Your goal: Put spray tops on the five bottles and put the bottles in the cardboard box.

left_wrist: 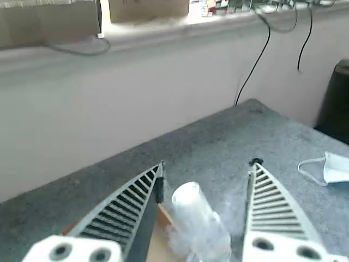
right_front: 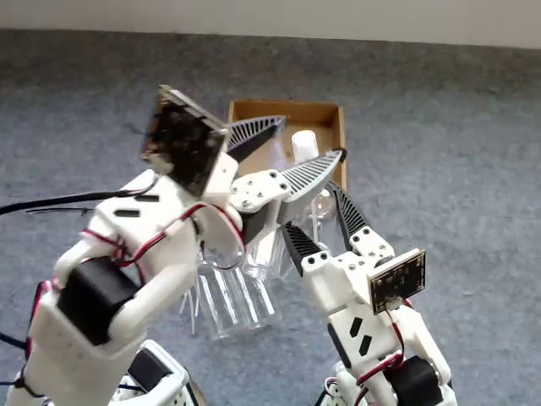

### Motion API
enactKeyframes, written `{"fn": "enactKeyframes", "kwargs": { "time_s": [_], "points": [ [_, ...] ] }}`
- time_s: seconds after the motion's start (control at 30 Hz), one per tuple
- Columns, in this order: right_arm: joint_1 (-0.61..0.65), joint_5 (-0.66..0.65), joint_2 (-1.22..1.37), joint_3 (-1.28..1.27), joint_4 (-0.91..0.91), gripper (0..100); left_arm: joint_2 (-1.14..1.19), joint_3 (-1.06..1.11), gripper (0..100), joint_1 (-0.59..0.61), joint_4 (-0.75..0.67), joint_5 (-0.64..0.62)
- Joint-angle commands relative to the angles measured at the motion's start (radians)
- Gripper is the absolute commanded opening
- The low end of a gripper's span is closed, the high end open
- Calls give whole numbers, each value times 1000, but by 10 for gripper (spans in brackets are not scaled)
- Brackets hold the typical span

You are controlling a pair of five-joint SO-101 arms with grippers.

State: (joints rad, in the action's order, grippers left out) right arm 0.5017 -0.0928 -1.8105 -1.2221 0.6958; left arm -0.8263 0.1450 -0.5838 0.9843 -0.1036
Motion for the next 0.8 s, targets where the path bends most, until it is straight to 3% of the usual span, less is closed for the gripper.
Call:
{"fn": "enactKeyframes", "kwargs": {
  "time_s": [0.0, 0.47, 0.77],
  "points": [
    [1, 8, 2, 8, -22, 5, 30, -130, 217, 54, 0, 3],
    [1, 8, 2, 13, -22, 5, 127, -21, 217, 76, 6, 31],
    [1, 6, 4, 7, -22, 5, 127, 13, 161, -35, 8, 121]
  ]
}}
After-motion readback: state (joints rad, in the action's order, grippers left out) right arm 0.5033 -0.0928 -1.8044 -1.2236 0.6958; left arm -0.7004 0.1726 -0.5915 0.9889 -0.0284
